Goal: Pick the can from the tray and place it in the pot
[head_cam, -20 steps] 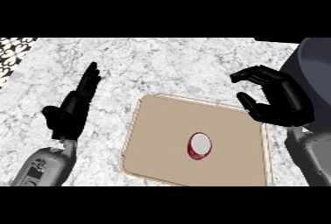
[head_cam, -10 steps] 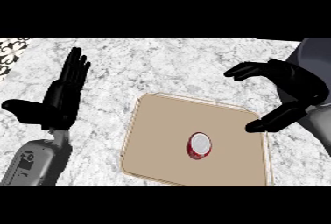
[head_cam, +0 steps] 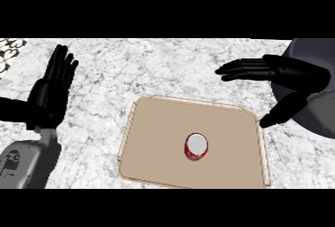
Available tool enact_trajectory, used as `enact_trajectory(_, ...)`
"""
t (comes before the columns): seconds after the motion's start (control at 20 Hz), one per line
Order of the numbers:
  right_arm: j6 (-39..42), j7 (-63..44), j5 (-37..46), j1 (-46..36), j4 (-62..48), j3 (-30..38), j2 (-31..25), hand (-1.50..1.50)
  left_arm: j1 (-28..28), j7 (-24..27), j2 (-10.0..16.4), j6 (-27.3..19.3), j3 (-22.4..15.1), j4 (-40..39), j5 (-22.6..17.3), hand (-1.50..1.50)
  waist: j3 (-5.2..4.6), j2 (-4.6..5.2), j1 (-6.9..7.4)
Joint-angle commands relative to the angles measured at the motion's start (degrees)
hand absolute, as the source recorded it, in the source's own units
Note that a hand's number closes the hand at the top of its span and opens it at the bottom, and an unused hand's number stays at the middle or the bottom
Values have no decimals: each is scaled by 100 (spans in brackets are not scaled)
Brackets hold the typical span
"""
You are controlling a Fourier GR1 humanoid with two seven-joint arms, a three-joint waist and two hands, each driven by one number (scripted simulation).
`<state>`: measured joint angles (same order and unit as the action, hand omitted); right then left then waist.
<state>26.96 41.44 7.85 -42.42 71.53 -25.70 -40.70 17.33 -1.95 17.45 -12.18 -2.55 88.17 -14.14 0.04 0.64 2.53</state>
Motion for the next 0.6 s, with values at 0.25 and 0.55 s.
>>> enact_trajectory(0.25, 372, -99, 1119, -389, 236, -786, 360, -150, -56, 42, -171, -114, 37, -118, 210, 0, -5, -54, -198)
enact_trajectory(0.55, 648, -1037, 1435, -121, 778, -910, 661, -150, 96, 120, -90, 245, 349, -435, 9, 0, -7, -64, -259)
